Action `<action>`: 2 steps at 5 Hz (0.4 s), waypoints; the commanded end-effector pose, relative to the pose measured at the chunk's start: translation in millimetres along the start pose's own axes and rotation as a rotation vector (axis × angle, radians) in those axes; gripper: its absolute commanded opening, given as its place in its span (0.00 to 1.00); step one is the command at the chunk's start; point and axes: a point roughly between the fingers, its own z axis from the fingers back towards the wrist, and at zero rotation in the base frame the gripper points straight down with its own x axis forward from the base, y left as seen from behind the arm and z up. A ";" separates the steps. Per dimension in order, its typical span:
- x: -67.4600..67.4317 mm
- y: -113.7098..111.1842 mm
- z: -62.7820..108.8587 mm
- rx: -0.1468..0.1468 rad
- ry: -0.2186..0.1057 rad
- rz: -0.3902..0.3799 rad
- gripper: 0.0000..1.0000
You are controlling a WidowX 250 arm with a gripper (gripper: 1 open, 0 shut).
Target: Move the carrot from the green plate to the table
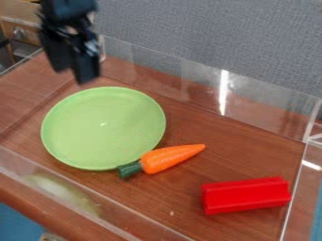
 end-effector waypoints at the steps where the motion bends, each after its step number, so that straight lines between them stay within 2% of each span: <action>1: 1.2 9.3 -0.9 0.040 -0.010 -0.002 1.00; 2: -1.4 17.3 -3.5 0.033 0.011 -0.022 1.00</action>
